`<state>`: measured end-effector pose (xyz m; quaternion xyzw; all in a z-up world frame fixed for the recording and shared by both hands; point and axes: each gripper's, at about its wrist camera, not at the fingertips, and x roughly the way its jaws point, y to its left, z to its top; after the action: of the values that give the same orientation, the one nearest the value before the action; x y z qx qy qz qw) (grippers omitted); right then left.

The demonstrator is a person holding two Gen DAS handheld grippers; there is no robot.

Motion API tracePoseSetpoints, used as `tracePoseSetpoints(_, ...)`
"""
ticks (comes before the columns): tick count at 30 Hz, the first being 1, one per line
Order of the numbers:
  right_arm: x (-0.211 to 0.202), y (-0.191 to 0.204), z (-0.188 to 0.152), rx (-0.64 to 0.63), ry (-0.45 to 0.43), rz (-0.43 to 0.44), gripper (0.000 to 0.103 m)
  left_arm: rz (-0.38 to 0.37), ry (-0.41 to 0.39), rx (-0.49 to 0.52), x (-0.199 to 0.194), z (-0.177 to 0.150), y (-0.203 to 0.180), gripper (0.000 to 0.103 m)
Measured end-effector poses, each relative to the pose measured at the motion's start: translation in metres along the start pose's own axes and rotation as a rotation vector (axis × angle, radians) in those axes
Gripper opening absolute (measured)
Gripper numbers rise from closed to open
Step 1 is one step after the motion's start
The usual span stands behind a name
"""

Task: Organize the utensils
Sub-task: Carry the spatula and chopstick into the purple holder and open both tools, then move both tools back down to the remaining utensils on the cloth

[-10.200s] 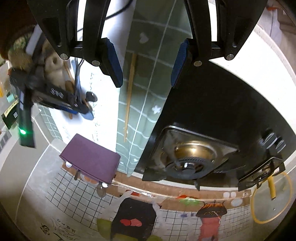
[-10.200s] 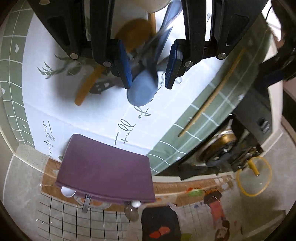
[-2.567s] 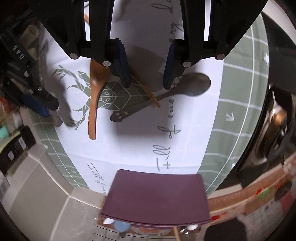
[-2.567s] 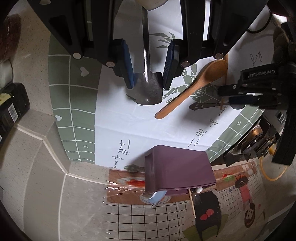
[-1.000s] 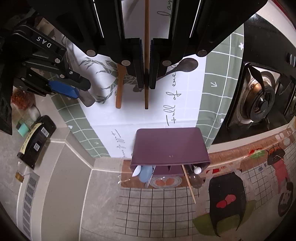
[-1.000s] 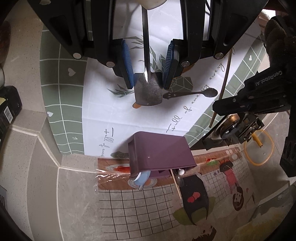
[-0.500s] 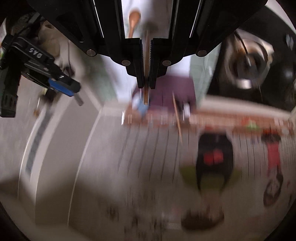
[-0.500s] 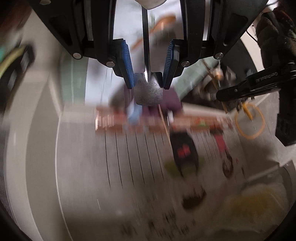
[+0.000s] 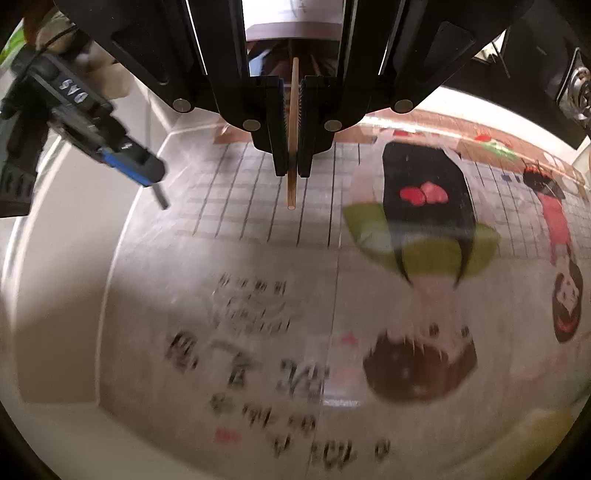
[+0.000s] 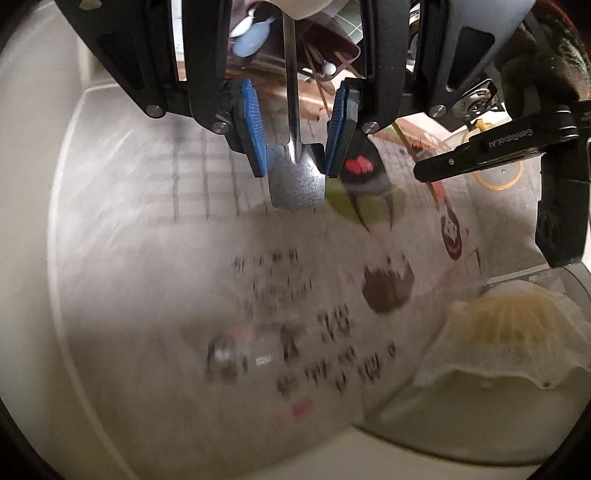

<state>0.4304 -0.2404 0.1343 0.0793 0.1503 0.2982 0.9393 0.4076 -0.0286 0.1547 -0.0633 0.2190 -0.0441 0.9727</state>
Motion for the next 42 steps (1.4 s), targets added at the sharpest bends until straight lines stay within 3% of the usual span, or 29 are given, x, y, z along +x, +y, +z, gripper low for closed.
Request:
tracePoseSetpoints(8, 0.089, -0.016, -0.055, 0.077, 0.099, 0.038, 0.029, 0.02, 0.128, -0.051, 0.057, -0.026, 0.029, 0.005)
tracePoseSetpoints(17, 0.117, -0.025, -0.09, 0.091, 0.101, 0.025, 0.03, -0.033, 0.186, -0.076, 0.086, -0.05, 0.035, 0.007)
tracePoseSetpoints(19, 0.12, -0.025, -0.098, 0.089, 0.15, 0.034, 0.031, -0.045, 0.206, -0.059, 0.091, -0.054, 0.033, 0.012)
tracePoseSetpoints(20, 0.12, -0.026, -0.1, 0.09, 0.172, 0.035, 0.031, -0.045, 0.212, -0.053, 0.091, -0.056, 0.033, 0.022)
tracePoseSetpoints(21, 0.116, -0.027, -0.102, 0.09, 0.187, 0.028, 0.032, -0.042, 0.213, -0.048, 0.091, -0.057, 0.032, 0.033)
tracePoseSetpoints(23, 0.104, -0.028, -0.1, 0.086, 0.187, 0.01, 0.033, -0.035, 0.206, -0.049, 0.086, -0.06, 0.031, 0.04)
tracePoseSetpoints(30, 0.024, -0.022, -0.062, 0.051, 0.143, -0.046, 0.038, -0.015, 0.231, -0.04, 0.04, -0.072, 0.024, 0.042)
tracePoseSetpoints(35, -0.017, -0.013, -0.069, 0.042, 0.268, -0.049, 0.038, -0.023, 0.312, -0.023, 0.011, -0.122, 0.015, 0.042)
tracePoseSetpoints(42, -0.051, 0.002, -0.14, -0.023, 0.497, -0.081, 0.038, -0.046, 0.444, -0.093, -0.017, -0.206, 0.01, 0.042)
